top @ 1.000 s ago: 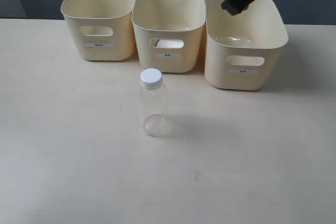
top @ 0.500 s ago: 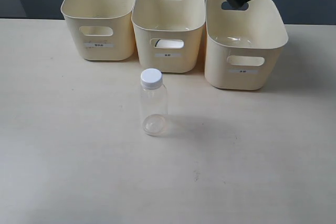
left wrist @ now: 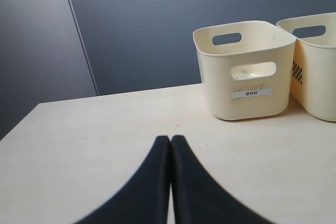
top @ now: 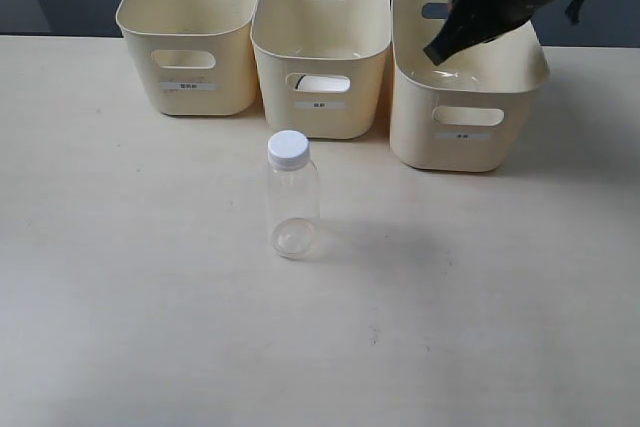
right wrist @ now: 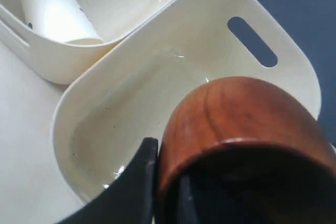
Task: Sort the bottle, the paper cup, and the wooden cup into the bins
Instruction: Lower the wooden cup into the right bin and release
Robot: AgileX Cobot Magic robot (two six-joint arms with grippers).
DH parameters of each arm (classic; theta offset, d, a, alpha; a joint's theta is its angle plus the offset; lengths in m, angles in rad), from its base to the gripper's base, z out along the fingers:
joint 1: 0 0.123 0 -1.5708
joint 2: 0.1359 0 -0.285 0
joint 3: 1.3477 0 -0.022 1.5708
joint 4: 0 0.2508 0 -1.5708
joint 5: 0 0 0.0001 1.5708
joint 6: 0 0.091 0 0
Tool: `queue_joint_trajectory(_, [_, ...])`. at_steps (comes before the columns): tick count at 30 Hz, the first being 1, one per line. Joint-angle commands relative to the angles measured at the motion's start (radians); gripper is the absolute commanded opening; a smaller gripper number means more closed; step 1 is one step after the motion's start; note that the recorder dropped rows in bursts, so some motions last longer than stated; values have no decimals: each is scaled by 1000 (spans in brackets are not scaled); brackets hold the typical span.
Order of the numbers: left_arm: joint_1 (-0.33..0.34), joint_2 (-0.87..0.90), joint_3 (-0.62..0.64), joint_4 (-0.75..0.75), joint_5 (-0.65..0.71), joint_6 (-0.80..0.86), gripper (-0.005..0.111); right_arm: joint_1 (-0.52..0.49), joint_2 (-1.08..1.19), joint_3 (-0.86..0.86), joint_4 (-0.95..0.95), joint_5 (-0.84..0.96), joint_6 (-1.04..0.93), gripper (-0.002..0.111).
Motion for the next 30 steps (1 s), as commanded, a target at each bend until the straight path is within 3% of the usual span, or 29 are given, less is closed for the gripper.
queue_joint_trajectory(1, [0,-5,2,0,-7,-2,0,-14,58,-1,22,-39,-36,-1])
queue_joint_trajectory(16, [0,-5,2,0,-7,-2,0,-44,177,-1,68,-102,-65,-1])
queue_joint_trajectory(18, [0,-5,2,0,-7,-2,0,-44,182,-1,68,-102,-65,6])
queue_joint_trajectory(21, [0,-5,2,0,-7,-2,0,-44,182,-1,68,-107,-61,27])
queue_joint_trajectory(30, [0,-5,2,0,-7,-2,0,-44,182,-1,75,-116,-59,27])
